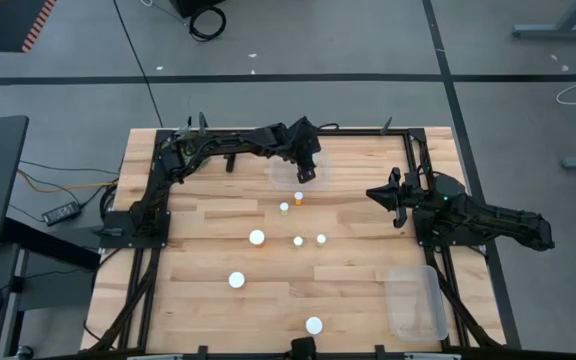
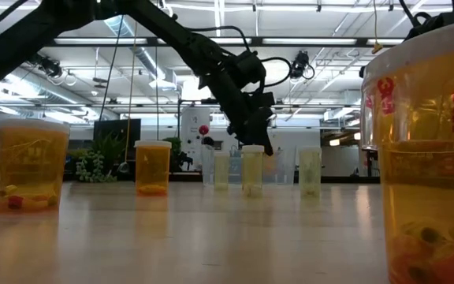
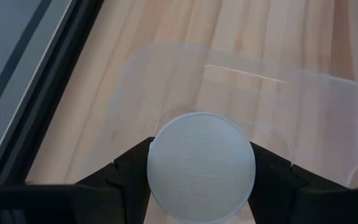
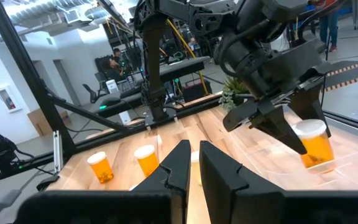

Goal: Pick and place medicine bottles into bin by pill shape (circle, oval)
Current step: Put the orange capsule bottle into the top transparent bin

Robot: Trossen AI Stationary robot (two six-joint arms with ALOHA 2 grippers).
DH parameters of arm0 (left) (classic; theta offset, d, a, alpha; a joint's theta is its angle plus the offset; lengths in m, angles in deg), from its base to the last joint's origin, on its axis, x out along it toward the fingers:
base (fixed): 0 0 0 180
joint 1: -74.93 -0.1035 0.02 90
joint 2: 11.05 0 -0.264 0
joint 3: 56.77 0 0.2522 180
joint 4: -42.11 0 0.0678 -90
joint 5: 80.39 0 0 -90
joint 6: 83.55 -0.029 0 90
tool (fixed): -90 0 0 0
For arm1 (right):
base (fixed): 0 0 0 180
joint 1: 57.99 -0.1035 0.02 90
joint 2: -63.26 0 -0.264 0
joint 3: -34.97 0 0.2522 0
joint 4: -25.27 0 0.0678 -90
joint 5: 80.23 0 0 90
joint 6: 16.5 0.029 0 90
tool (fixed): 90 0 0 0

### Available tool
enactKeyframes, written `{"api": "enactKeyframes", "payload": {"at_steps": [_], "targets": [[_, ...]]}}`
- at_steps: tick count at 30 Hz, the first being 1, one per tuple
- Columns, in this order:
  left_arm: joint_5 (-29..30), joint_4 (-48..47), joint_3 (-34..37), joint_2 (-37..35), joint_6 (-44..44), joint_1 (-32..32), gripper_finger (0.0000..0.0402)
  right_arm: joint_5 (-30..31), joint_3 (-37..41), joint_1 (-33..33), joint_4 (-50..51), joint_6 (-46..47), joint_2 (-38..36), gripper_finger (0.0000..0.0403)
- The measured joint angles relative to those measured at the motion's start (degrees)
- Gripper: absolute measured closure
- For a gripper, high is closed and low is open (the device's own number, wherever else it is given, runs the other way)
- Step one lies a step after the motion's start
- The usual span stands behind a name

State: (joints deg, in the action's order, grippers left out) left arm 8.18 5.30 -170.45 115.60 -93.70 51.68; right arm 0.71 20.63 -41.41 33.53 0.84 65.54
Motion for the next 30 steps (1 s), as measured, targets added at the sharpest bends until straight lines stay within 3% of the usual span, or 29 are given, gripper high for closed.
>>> {"api": "enactKeyframes", "payload": {"at_steps": [12,23,30], "targets": [[0.1,-4.0,-3.6,-0.2,-1.0,0.0,0.0187,0.0,0.0,0.0,0.0,0.0,0.0,0.0362],[0.2,-12.9,-3.7,-0.2,-0.7,-0.4,0.0182,0.0,0.0,0.0,0.0,0.0,0.0,0.0362],[0.2,-13.5,-3.7,-0.2,-0.6,-0.5,0.0192,0.0,0.0,0.0,0.0,0.0,0.0,0.0362]]}}
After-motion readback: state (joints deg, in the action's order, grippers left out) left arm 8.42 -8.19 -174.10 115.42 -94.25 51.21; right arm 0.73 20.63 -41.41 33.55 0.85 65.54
